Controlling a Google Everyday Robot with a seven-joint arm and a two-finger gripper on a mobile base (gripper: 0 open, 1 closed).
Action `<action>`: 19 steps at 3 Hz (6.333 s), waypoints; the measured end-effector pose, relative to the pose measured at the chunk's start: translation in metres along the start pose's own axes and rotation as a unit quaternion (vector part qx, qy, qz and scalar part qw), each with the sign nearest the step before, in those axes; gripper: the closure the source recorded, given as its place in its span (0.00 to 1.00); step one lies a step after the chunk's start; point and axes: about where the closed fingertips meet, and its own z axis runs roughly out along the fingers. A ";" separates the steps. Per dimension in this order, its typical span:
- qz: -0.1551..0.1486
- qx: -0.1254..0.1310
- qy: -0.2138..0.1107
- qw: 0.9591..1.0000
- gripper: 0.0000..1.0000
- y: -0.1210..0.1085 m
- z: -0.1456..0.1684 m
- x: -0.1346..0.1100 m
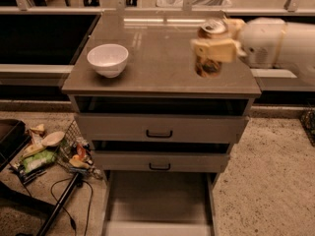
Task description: Place orange can into bottom drawer
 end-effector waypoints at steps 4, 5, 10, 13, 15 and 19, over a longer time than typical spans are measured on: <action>0.095 0.072 0.006 0.993 1.00 0.017 -0.115 0.205; 0.113 0.055 0.003 0.992 1.00 0.037 -0.095 0.231; 0.221 0.006 -0.017 0.975 1.00 0.187 0.076 0.489; 0.136 -0.054 -0.052 0.988 1.00 0.195 0.222 0.606; 0.108 -0.048 -0.035 0.992 1.00 0.219 0.277 0.671; 0.136 -0.035 -0.033 0.990 0.35 0.240 0.299 0.701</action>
Offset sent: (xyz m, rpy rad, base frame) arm -0.0733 -0.1560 -0.1899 0.0803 0.0843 -0.1903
